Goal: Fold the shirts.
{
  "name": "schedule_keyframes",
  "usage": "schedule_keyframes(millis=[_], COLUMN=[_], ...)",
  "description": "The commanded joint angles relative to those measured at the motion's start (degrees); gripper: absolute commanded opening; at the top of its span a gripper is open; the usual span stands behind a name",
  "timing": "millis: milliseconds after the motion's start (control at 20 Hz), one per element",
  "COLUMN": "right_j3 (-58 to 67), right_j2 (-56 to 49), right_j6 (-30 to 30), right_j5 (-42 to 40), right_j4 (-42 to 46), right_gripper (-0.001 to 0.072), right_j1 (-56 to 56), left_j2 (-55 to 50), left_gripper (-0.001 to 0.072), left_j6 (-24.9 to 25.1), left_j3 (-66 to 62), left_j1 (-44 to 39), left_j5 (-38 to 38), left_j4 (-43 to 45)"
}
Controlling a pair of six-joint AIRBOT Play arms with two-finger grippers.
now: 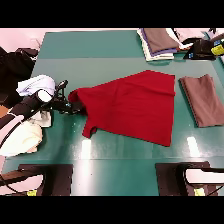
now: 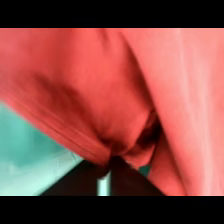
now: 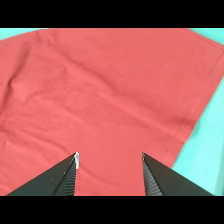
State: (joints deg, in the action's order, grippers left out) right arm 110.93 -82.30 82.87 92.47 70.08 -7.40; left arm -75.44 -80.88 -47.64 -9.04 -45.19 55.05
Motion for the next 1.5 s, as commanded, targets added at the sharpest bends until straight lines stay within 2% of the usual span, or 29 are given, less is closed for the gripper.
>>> schedule_keyframes(millis=[0,150,300,350,450,550,700,750,850,1200,1300,1350,1400,1450], right_j3=[-0.87,-13.31,-34.91,-42.73,-58.97,-72.15,-84.70,-86.82,-85.20,-82.09,-82.09,-82.09,-82.09,-82.09], right_j2=[0.28,4.61,11.45,13.77,18.32,21.97,26.23,27.32,27.52,23.56,21.49,20.83,20.41,20.28], right_j6=[0.00,0.02,0.02,0.00,-0.07,-1.86,-1.97,-2.03,-2.01,0.68,0.68,0.68,0.68,0.66], right_j5=[2.36,2.47,0.00,-1.27,-3.76,-6.25,-10.47,-11.89,-12.59,-14.45,-14.53,-14.67,-14.97,-15.43], right_j4=[0.00,0.55,0.57,0.48,0.44,-0.09,-1.46,-3.30,-5.07,-5.44,-5.51,-5.49,-5.51,-5.51], right_gripper=[0.0451,0.0451,0.0452,0.0456,0.0560,0.0557,0.0555,0.0554,0.0501,0.0497,0.0469,0.0432,0.0425,0.0279], right_j1=[-0.90,-4.74,-10.73,-12.74,-16.17,-17.81,-16.70,-15.93,-13.29,-5.03,-3.15,-2.05,-0.98,0.17], left_j2=[0.85,5.20,9.79,11.13,11.87,11.87,11.87,11.87,11.87,11.87,11.87,11.87,11.87,11.87], left_gripper=[0.0027,0.0027,0.0028,0.0027,0.0028,0.0028,0.0028,0.0027,0.0028,0.0028,0.0027,0.0028,0.0028,0.0027], left_j6=[-0.15,1.99,4.81,4.90,4.87,4.83,4.66,4.66,4.66,4.72,4.83,4.87,4.87,4.87], left_j3=[-0.98,-5.09,-7.85,-7.93,-7.93,-7.93,-7.93,-7.93,-7.93,-7.93,-7.93,-7.93,-7.93,-7.93], left_j1=[0.96,4.11,5.75,5.73,5.73,5.73,5.73,5.73,5.73,5.73,5.73,5.73,5.73,5.73], left_j5=[-0.98,-7.13,-12.52,-13.05,-13.81,-14.27,-14.29,-14.29,-14.27,-15.78,-15.85,-16.09,-16.35,-16.37], left_j4=[0.26,1.14,1.51,1.64,1.51,1.49,1.31,1.22,0.83,0.59,0.61,0.63,0.61,0.61])
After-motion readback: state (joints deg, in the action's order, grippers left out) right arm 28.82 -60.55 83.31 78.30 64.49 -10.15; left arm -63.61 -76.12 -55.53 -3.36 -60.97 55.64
